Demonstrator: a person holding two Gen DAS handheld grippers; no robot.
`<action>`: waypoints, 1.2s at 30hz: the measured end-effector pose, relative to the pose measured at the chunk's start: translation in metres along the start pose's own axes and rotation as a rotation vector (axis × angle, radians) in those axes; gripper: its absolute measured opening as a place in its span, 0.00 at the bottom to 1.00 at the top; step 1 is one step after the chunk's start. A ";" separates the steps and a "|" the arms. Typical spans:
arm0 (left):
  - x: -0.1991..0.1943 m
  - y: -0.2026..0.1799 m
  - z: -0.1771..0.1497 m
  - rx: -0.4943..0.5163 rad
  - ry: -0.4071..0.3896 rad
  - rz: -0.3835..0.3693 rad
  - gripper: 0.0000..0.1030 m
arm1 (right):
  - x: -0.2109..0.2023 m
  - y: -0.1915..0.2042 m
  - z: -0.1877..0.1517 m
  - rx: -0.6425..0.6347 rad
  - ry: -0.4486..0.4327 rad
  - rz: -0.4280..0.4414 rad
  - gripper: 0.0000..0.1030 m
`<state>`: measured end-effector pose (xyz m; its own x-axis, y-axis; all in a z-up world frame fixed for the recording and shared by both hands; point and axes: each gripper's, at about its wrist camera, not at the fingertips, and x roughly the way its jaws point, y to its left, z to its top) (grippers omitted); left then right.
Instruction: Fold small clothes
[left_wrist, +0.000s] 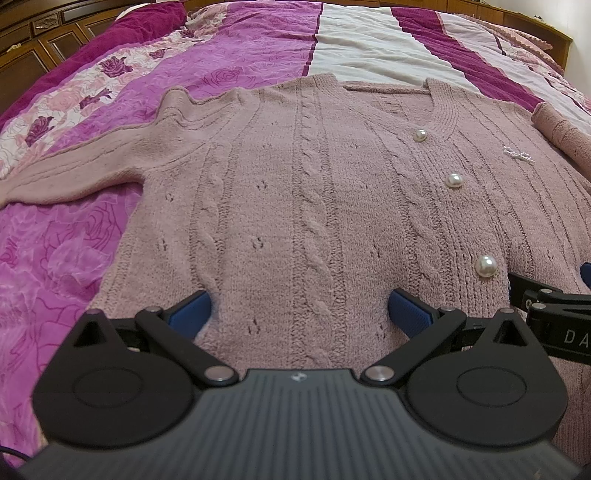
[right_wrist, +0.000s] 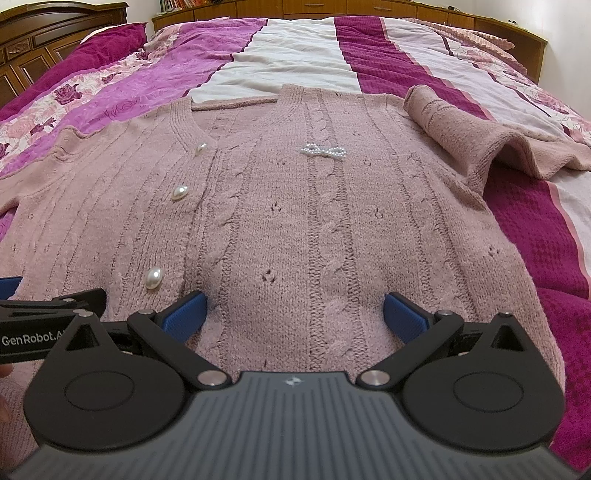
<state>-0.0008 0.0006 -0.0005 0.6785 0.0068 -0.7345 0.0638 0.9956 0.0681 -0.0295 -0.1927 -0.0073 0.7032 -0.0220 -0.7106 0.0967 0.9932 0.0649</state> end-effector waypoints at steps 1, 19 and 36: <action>0.000 0.000 0.000 0.000 0.000 0.000 1.00 | 0.000 0.000 0.000 0.000 0.000 0.000 1.00; 0.002 0.001 0.000 -0.005 0.000 -0.002 1.00 | 0.000 0.000 0.000 0.001 0.001 0.000 1.00; 0.000 -0.001 0.001 -0.003 0.000 -0.001 1.00 | 0.000 -0.001 0.000 0.001 0.000 0.003 1.00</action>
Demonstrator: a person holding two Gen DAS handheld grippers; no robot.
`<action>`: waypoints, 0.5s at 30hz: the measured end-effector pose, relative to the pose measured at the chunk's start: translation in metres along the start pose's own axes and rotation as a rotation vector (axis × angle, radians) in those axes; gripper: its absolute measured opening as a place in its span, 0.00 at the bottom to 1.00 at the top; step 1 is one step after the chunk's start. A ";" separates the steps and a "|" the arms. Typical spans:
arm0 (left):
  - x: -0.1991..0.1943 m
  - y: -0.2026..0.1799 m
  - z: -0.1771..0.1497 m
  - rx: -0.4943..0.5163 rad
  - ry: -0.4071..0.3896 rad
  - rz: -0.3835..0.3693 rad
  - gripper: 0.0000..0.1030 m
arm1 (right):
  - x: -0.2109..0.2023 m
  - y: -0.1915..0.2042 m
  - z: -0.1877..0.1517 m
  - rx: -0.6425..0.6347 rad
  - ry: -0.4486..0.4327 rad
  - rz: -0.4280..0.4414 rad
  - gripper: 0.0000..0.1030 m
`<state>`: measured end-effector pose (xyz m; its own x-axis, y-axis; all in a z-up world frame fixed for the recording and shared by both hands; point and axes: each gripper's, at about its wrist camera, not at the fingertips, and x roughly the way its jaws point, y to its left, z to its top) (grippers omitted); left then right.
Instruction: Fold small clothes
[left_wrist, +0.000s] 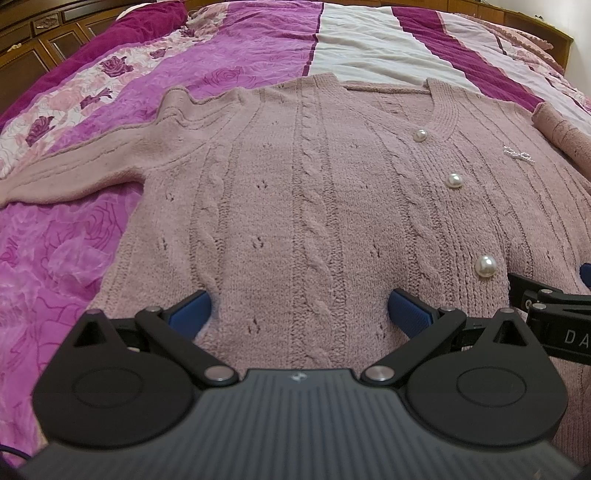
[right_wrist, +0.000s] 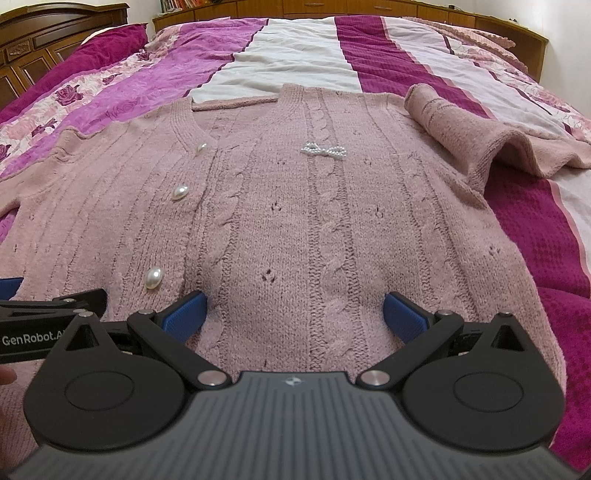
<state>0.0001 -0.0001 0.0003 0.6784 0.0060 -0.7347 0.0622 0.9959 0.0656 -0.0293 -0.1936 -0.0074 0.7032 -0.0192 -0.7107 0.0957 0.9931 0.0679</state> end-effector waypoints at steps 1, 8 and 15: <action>0.000 0.000 0.000 0.000 0.000 0.000 1.00 | 0.000 0.000 0.000 0.000 0.000 0.000 1.00; 0.000 0.000 0.000 0.001 0.000 0.000 1.00 | -0.001 -0.001 -0.001 0.005 -0.004 0.008 1.00; 0.000 0.000 0.000 0.001 0.000 0.000 1.00 | 0.000 0.000 0.000 0.005 -0.005 0.010 1.00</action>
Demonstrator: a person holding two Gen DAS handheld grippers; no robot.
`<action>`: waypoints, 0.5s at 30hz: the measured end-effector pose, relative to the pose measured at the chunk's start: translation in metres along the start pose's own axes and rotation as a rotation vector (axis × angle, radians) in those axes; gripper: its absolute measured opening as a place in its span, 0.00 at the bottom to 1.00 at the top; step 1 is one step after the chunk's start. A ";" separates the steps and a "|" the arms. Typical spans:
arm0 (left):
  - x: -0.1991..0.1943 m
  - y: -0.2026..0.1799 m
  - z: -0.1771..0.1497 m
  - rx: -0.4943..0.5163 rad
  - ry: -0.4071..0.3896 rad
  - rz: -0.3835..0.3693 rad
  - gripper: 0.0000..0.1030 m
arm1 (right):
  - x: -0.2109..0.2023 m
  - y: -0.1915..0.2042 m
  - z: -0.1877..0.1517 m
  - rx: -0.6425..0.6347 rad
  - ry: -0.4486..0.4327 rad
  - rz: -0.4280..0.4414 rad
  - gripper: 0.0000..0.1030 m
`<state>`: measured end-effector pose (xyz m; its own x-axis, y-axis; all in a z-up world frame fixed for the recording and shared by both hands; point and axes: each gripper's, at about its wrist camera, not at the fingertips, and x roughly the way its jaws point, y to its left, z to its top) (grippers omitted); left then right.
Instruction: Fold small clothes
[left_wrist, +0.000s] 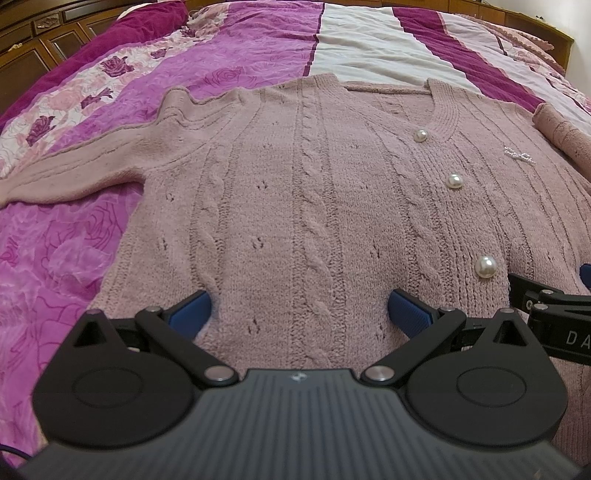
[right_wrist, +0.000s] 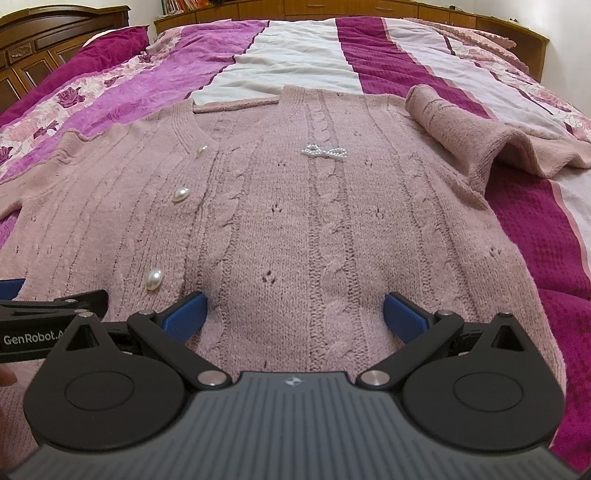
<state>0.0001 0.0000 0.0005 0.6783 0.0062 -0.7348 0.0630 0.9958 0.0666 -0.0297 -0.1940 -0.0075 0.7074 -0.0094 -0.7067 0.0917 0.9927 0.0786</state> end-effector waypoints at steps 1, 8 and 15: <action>0.000 0.000 0.000 0.000 0.000 0.000 1.00 | 0.000 0.000 0.000 0.001 0.000 0.001 1.00; -0.003 0.001 0.008 0.011 0.024 -0.001 1.00 | -0.004 -0.008 0.011 0.025 0.041 0.042 1.00; -0.014 0.005 0.021 -0.045 0.043 -0.060 1.00 | -0.018 -0.026 0.026 0.080 0.051 0.141 1.00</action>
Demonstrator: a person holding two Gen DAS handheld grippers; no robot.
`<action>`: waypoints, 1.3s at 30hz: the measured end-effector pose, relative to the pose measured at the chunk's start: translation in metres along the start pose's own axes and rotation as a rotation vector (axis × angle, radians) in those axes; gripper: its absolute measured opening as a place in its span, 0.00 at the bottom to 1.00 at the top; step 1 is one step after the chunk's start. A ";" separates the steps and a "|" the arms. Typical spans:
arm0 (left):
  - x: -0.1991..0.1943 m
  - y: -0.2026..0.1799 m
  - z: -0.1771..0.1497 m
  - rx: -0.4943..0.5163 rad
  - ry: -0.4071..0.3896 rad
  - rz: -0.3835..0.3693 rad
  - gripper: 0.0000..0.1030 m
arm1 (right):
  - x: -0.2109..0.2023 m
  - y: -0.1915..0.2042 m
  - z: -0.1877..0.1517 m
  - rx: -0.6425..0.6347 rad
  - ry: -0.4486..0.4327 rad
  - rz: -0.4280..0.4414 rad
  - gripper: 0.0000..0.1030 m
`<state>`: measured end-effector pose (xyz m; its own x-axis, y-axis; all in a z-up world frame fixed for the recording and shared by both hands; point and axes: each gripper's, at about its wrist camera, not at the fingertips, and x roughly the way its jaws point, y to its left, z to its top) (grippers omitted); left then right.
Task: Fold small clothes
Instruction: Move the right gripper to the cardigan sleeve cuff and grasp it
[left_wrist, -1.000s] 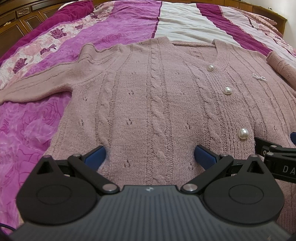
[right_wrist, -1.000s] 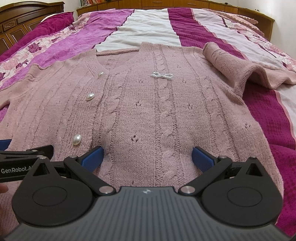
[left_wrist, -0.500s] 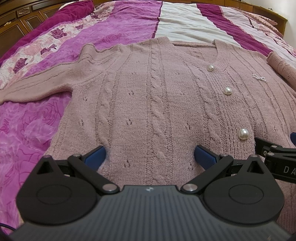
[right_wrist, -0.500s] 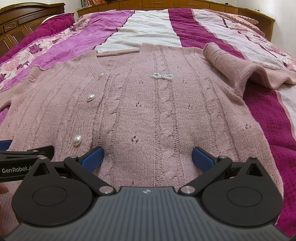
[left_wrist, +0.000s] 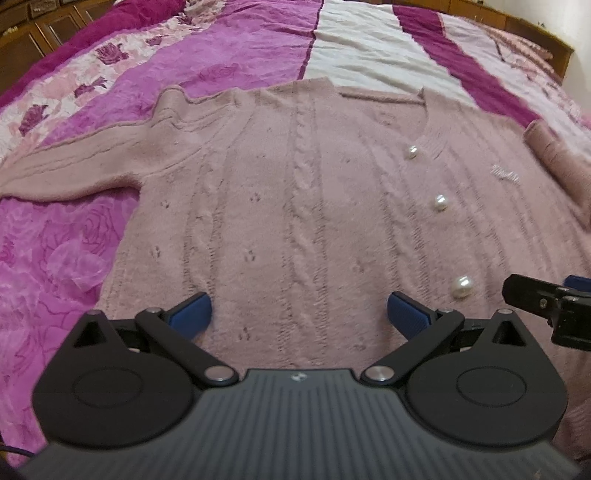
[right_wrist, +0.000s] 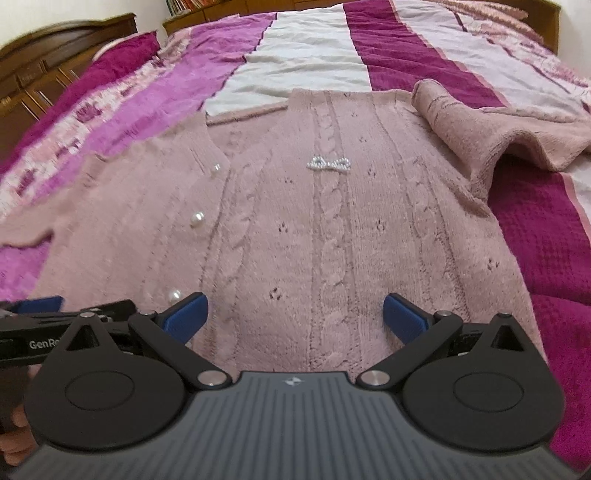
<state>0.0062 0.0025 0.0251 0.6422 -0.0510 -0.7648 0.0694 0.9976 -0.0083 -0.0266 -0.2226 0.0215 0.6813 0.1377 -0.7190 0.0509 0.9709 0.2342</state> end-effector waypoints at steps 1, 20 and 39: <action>-0.002 -0.001 0.002 -0.002 -0.002 -0.005 1.00 | -0.002 -0.002 0.003 0.008 -0.002 0.013 1.00; -0.001 -0.024 0.020 -0.003 0.021 0.008 1.00 | -0.034 -0.133 0.064 0.281 -0.100 0.121 1.00; 0.023 -0.037 0.017 -0.013 0.103 0.060 1.00 | -0.013 -0.244 0.091 0.441 -0.186 0.021 1.00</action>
<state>0.0318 -0.0365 0.0187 0.5631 0.0131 -0.8263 0.0229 0.9992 0.0314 0.0185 -0.4789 0.0338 0.8026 0.0802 -0.5911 0.3130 0.7870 0.5317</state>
